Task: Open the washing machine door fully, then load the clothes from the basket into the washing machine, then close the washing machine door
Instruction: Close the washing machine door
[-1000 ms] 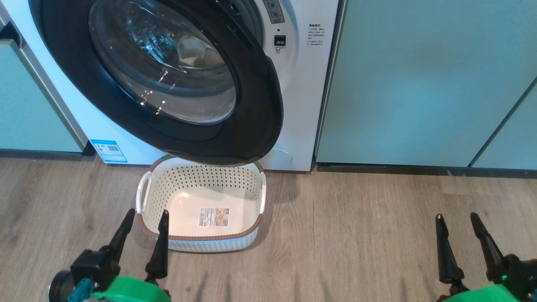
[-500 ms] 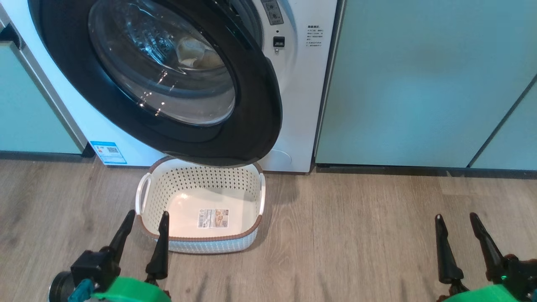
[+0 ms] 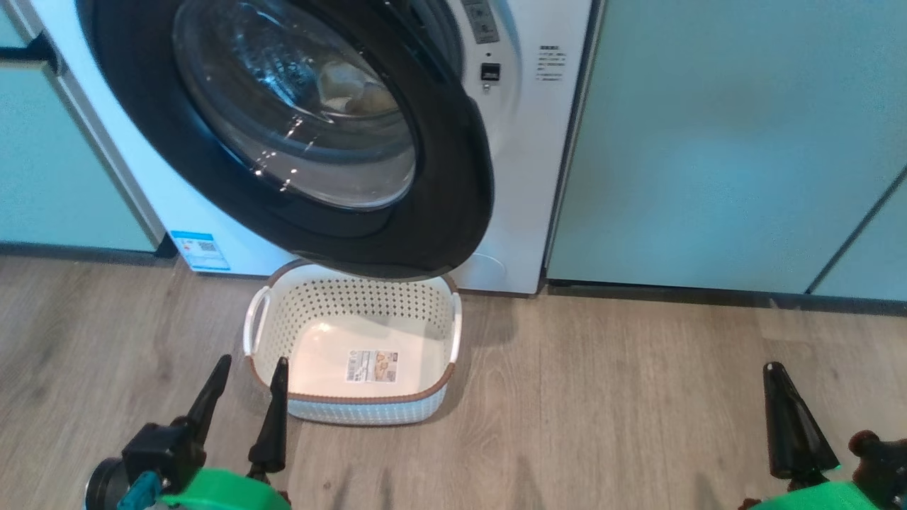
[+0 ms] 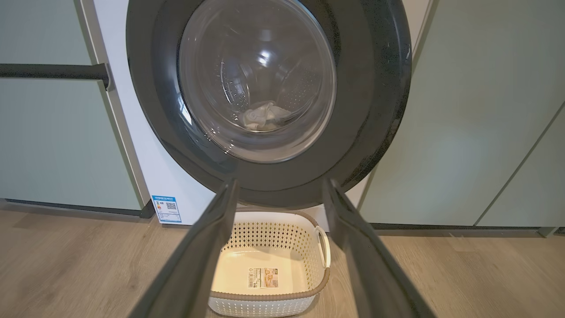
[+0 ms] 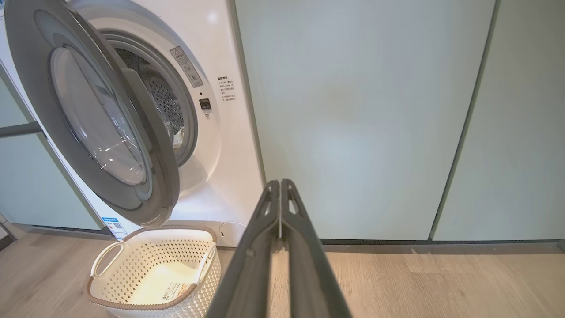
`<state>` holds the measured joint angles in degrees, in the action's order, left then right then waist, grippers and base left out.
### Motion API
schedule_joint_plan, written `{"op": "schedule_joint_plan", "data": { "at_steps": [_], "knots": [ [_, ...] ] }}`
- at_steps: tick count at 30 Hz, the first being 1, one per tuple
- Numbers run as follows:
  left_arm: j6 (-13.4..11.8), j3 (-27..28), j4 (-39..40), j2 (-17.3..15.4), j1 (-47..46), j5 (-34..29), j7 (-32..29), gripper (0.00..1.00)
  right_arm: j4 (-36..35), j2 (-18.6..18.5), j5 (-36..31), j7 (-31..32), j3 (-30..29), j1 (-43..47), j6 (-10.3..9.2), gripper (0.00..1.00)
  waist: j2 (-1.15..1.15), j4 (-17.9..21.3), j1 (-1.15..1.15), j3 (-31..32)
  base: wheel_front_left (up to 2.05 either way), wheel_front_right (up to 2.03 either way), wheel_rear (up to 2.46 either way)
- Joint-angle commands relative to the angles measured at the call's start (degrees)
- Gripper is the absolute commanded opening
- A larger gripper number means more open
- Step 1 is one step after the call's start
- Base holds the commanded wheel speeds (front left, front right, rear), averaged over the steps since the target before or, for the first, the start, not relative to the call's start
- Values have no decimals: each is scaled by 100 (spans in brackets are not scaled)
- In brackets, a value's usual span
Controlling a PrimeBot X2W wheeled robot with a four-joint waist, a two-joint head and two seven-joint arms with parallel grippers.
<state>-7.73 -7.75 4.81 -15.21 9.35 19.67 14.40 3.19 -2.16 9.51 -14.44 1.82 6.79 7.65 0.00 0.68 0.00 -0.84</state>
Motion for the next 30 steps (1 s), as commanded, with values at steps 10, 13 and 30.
{"op": "schedule_joint_plan", "data": {
  "at_steps": [10, 13, 30],
  "knots": [
    [22, 137, 198, -2, -343, -82, 59, 100, 19, -72, -9, 6, 80, -341, -16, 0, 0, -582, 0, -70, 0, 0, 0],
    [47, 104, 208, 22, -409, -101, 59, 100, 176, -72, -27, 15, 72, -550, -16, 0, 0, -816, 0, -132, 0, 0, 0],
    [280, 16, 126, 244, -735, -242, 60, 100, 1603, -122, -127, -27, -435, -2067, -16, 0, 0, -1962, 0, -333, 0, 0, 0]
  ]
}}
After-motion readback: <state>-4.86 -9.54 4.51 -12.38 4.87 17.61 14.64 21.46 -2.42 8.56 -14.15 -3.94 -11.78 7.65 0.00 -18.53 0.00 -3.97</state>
